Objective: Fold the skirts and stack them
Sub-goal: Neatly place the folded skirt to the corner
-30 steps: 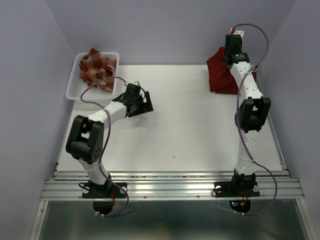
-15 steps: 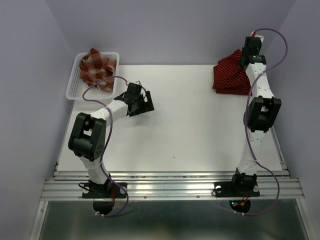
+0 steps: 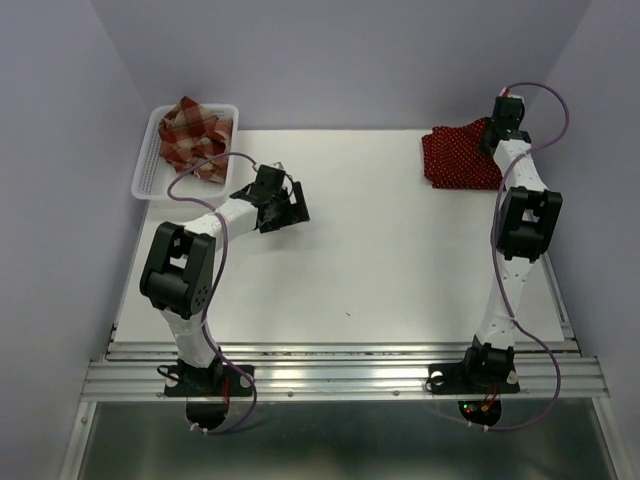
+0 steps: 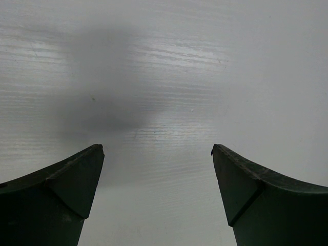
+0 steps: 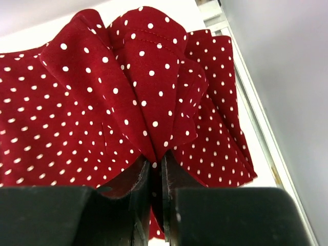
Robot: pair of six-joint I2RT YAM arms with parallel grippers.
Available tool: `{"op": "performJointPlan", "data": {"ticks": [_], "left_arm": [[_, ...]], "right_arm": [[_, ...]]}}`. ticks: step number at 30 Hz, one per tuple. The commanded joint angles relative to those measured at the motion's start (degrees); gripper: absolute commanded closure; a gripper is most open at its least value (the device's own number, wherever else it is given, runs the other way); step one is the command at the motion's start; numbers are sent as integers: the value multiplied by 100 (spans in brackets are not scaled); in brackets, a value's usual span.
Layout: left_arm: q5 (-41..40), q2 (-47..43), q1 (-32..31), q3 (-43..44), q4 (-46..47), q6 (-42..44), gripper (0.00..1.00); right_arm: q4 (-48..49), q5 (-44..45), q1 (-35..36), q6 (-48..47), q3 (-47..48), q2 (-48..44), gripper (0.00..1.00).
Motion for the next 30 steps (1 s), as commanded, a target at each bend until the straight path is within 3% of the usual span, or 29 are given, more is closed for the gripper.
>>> {"op": "performJointPlan", "data": {"ticks": [1,3,7,8,9,10,12,13,16,17,22,25,27,30], "left_arm": [[-16,-57,40,265,-39,-17,1],[-34,-48,40,274,-47,-25,1],[-52,-22,48,318,-91,-34,1],[-60,-30,49,318,-100,-43,1],[-69,-22,49,335,-126,-43,1],[-78,-30,49,336,-135,-52,1],[-104,-65,40,336,-135,-60,1],[-96,-74,40,336,-135,-69,1],[-113,-153,48,336,-135,-69,1],[-113,-171,49,344,-127,-69,1],[-131,-311,40,336,-100,-43,1],[-113,-347,40,300,-56,-34,1],[-113,-356,40,283,-30,-17,1],[-96,-364,40,300,-21,62,1]], "right_arm": [[1171,-112,-77,-254,-118,26,86],[1215,-77,-129,-465,-12,105,85],[1259,89,-235,-491,164,342,68],[1251,334,-235,-500,172,369,54],[1251,432,-235,-500,164,361,51],[1251,537,-235,-500,112,334,41],[1251,547,-235,-500,85,220,36],[1242,425,-235,-518,67,159,25],[1198,223,-235,-492,58,-96,10],[1172,74,-235,-483,32,-175,0],[883,-418,-235,-151,-82,-675,0],[723,-1226,-235,158,-440,-974,0],[715,-1920,-235,316,-618,-1002,0],[522,-2230,-235,457,-383,-774,0]]}}
